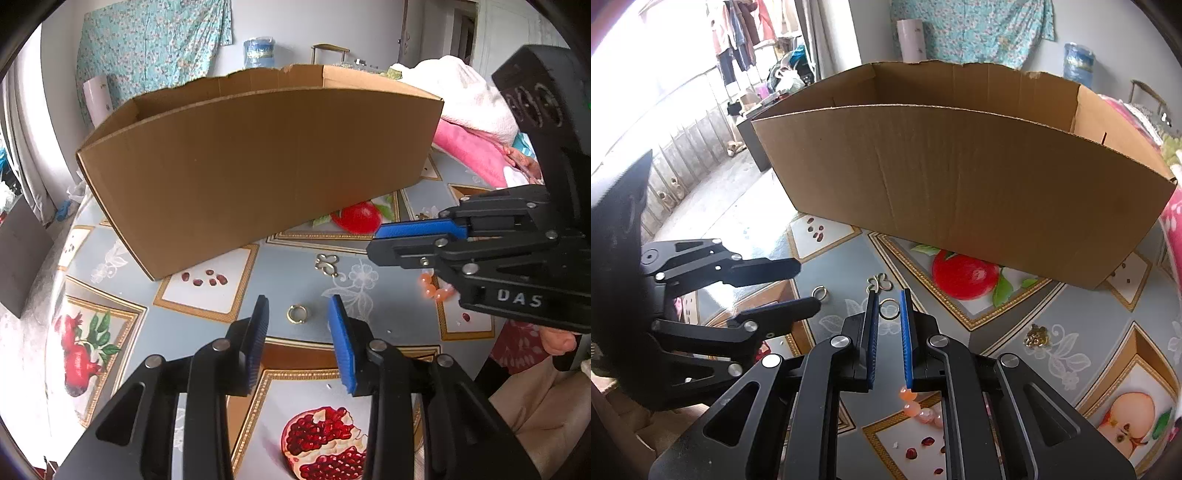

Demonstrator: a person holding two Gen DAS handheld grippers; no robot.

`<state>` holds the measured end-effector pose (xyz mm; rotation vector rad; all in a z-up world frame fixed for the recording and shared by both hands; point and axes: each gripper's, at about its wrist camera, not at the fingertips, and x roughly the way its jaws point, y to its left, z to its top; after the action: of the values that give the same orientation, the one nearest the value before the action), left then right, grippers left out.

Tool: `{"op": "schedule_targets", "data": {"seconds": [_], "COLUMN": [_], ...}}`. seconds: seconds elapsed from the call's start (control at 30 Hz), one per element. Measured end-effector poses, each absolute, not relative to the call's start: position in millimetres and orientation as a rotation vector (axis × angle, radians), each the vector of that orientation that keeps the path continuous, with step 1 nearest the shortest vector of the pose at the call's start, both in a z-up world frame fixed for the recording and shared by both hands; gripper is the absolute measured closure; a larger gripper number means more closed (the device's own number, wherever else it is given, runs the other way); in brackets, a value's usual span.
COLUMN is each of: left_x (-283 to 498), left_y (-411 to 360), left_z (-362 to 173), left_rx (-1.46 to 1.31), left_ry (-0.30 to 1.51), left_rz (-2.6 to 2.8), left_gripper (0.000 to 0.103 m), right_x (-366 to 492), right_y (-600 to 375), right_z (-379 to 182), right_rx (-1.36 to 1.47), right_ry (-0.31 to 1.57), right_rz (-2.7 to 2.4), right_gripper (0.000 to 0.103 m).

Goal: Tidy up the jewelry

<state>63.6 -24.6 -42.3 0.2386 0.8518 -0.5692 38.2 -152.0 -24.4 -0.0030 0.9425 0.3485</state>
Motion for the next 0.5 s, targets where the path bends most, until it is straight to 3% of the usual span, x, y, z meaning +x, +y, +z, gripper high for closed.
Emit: {"op": "schedule_targets", "data": {"seconds": [0.1,0.2,0.3,0.5], "left_x": [69,73,74,65], "left_y": [-21,-20,-24,-36], "left_z": [-46,-51,-51,-52], "left_rx": [0.22,0.213,0.238,0.337], "left_ry": [0.865,0.876,0.867,0.821], "left_rz": [-0.586,-0.6,-0.605,-0.594], "left_gripper": [0.072,0.083,0.088,0.093], "right_x": [39,41,44,48], "right_y": [-153,-155,-157,-159], "right_z": [-25,-24,-25,-25], "right_rx": [0.002,0.007,0.011,0.019], "right_ry": [0.944,0.946,0.947,0.949], "right_rz": [0.352,0.354,0.353,0.353], "right_gripper": [0.093,0.093,0.093,0.093]}}
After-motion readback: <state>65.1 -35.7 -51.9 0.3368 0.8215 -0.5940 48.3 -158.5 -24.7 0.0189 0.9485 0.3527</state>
